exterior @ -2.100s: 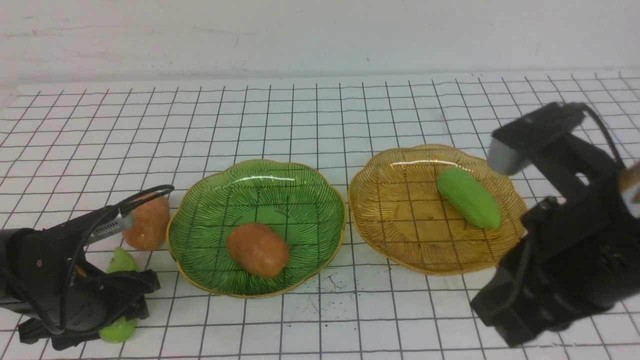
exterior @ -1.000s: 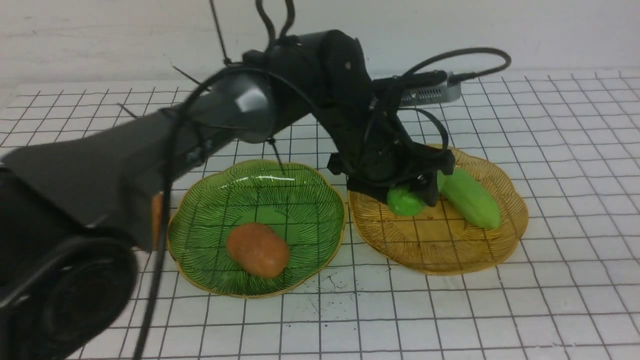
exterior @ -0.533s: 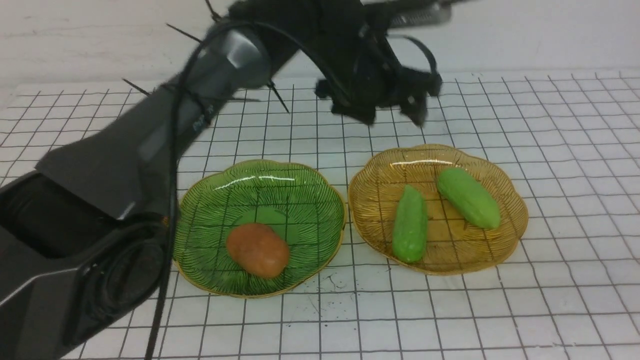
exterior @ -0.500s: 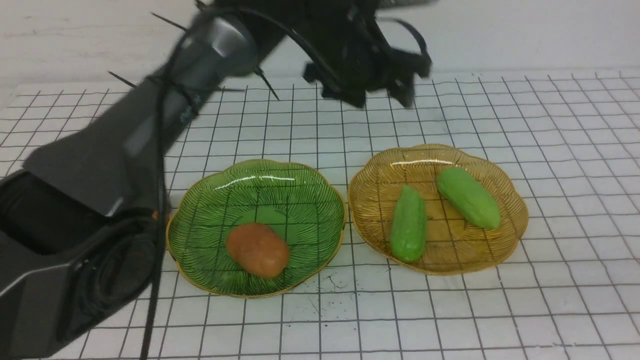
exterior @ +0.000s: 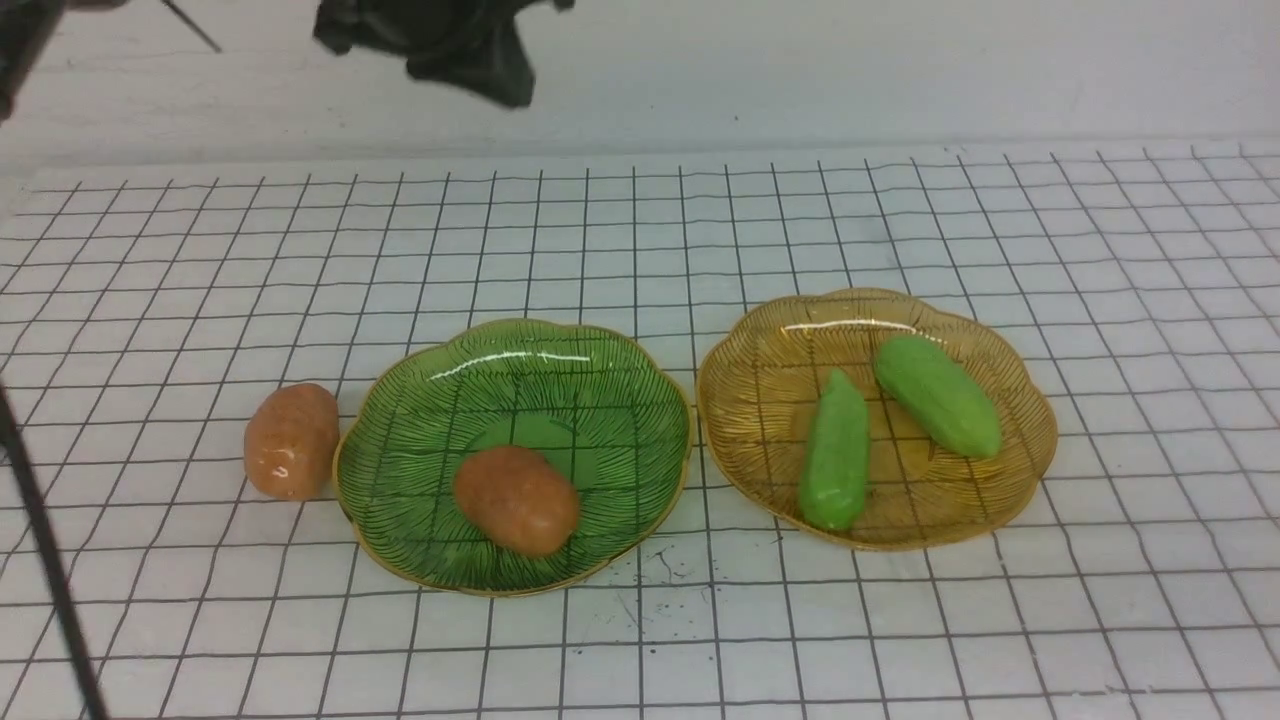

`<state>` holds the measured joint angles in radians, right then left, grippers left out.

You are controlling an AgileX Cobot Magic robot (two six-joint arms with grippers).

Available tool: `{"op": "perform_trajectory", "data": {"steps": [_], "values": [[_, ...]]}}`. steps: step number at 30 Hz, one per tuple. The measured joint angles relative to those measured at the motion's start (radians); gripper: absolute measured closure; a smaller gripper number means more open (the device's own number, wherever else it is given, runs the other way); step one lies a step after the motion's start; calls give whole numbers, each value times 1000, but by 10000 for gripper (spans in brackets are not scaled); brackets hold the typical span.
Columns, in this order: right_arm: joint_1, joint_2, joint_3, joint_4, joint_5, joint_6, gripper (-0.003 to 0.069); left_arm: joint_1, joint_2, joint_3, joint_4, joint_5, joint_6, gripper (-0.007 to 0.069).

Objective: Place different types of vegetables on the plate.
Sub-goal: 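Put the potatoes from the left side into the left plate with the left gripper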

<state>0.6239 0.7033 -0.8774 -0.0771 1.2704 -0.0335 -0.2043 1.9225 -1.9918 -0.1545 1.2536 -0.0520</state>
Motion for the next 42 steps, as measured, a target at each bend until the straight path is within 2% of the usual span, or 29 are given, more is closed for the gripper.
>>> {"op": "perform_trajectory", "data": {"steps": [6,9,13,17,20,26,28,32,36,40,42], "values": [[0,0,0,4,0,0,673,82,-62,287,123,0,-26,630],[0,0,0,11,0,0,673,123,-39,317,127,-3,-30,617],[0,0,0,18,0,0,673,168,2,320,129,-12,-43,563],[0,0,0,25,0,0,673,192,41,321,132,-20,-47,461],[0,0,0,26,0,0,674,192,71,321,129,-28,-49,347],[0,0,0,26,0,0,673,192,120,321,116,-142,-52,108],[0,0,0,26,0,0,673,192,129,321,116,-164,-52,69],[0,0,0,26,0,0,673,195,155,320,131,-186,-52,41],[0,0,0,26,-2,0,673,200,187,317,134,-186,-52,47],[0,0,0,26,-11,-5,673,200,214,316,141,-181,-52,141],[0,0,0,26,-11,-7,673,202,214,313,161,-164,-52,141]]}}
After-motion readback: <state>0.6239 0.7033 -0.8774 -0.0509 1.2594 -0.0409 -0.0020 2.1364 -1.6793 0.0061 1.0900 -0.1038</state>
